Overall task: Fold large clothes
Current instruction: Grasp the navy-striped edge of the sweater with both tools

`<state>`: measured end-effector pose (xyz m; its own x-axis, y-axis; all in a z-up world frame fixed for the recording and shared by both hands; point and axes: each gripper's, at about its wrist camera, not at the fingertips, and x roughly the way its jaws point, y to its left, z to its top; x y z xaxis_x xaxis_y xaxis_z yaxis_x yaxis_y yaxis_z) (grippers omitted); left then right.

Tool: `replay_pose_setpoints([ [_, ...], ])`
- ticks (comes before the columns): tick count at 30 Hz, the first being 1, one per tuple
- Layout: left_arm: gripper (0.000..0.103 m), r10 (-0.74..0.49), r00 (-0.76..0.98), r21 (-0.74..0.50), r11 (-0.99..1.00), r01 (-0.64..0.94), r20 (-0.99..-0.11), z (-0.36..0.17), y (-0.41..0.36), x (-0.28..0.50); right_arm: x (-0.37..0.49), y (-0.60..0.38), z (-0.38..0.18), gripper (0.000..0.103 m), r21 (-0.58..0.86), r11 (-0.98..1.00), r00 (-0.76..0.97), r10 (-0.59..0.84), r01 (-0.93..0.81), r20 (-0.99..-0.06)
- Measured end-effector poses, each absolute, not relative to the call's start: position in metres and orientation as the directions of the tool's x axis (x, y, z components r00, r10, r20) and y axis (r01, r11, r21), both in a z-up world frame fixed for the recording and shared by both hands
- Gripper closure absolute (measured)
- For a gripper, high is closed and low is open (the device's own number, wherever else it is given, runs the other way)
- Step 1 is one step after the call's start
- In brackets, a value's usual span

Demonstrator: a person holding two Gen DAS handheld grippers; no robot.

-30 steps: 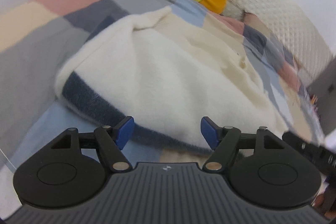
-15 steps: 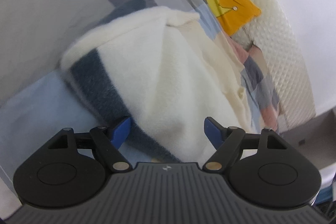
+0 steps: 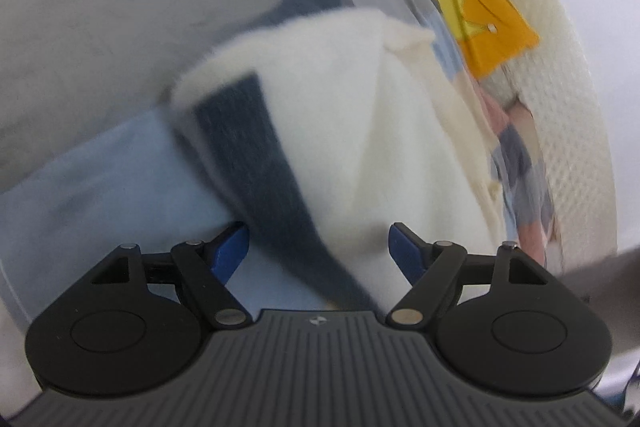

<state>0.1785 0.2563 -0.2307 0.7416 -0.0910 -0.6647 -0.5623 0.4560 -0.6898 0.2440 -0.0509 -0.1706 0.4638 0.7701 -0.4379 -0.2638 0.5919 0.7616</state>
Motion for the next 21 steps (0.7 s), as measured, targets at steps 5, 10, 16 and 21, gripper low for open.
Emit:
replay_pose_setpoints([
  [5,0.032,-0.082,0.749,-0.717,0.377,-0.587,-0.657,-0.245,0.267,0.189,0.245,-0.046,-0.178,0.064,0.804,0.549,0.441,0.795,-0.229,-0.417],
  [10,0.055,-0.061,0.755,-0.714,0.382,-0.587,-0.653,-0.246,0.267,0.194,0.244,-0.048,-0.187,0.017,0.847,0.506,0.44,0.806,-0.163,-0.396],
  [16,0.073,-0.035,0.773,-0.715,0.409,-0.567,-0.633,-0.236,0.268,0.191,0.248,-0.068,-0.197,0.018,0.881,0.472,0.5,0.771,-0.032,-0.395],
  [21,0.074,-0.037,0.78,-0.722,0.406,-0.559,-0.625,-0.234,0.271,0.187,0.246,-0.085,-0.204,0.018,0.905,0.423,0.562,0.74,0.038,-0.37],
])
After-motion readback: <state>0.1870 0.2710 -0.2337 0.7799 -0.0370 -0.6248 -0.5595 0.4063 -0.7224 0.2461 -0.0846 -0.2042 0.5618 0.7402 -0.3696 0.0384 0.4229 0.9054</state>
